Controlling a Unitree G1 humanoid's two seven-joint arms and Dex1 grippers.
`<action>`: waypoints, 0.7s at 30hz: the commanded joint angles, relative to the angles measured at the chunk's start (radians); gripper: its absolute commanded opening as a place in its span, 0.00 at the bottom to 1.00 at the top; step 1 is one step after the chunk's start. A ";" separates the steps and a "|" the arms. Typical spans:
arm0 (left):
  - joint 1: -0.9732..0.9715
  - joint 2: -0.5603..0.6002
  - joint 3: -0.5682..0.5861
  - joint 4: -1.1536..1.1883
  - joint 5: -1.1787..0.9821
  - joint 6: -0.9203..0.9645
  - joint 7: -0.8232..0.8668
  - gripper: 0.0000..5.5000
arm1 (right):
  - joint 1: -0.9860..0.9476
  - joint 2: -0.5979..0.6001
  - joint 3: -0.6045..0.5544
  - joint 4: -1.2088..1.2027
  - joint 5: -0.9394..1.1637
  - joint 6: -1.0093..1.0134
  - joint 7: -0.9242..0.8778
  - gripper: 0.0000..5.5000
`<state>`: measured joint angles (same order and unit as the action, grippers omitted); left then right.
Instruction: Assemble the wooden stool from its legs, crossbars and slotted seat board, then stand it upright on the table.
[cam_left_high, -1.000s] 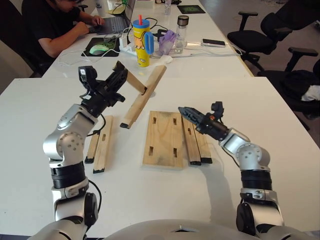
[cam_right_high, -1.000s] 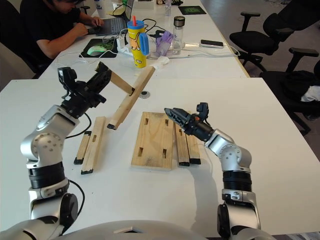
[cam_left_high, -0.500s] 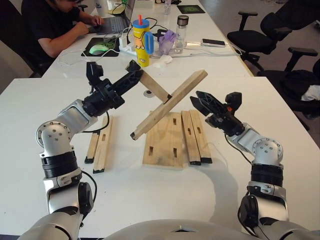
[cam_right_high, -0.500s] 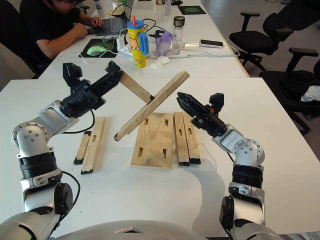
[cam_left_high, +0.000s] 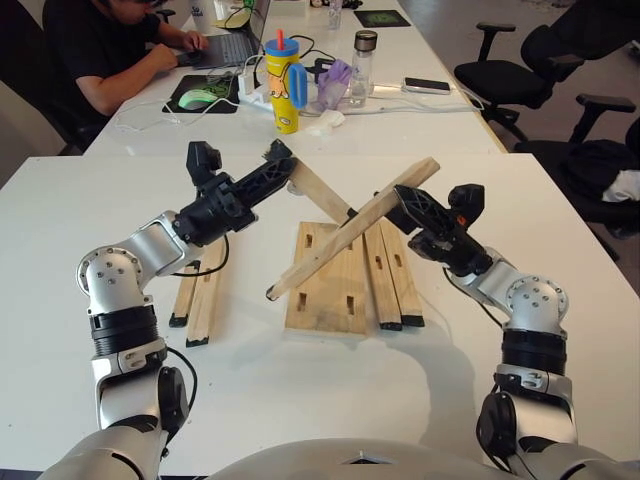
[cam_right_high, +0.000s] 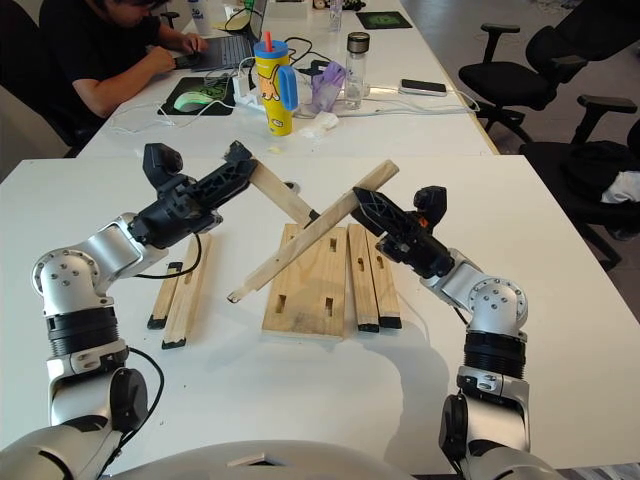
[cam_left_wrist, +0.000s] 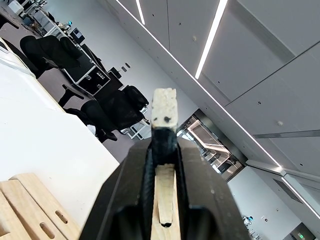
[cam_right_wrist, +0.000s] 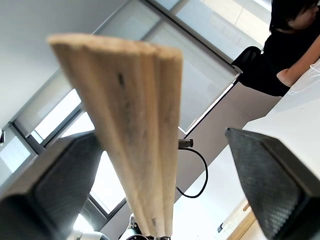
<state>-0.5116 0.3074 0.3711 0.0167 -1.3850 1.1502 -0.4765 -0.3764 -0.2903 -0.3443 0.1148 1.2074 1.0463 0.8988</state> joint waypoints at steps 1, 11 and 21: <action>0.003 0.006 0.003 -0.001 -0.044 0.009 0.023 0.07 | 0.001 -0.022 -0.001 -0.012 0.020 0.016 0.026 0.66; 0.040 0.007 -0.024 -0.024 -0.076 0.017 0.039 0.07 | 0.000 -0.018 0.001 -0.021 0.041 0.024 0.033 0.40; 0.058 0.013 -0.077 -0.092 0.098 -0.122 -0.013 0.22 | 0.010 -0.026 0.010 -0.025 0.022 0.017 0.040 0.37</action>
<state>-0.4633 0.3289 0.2937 -0.0829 -1.3043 1.0474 -0.5121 -0.3732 -0.3022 -0.3357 0.1051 1.2285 1.0666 0.9361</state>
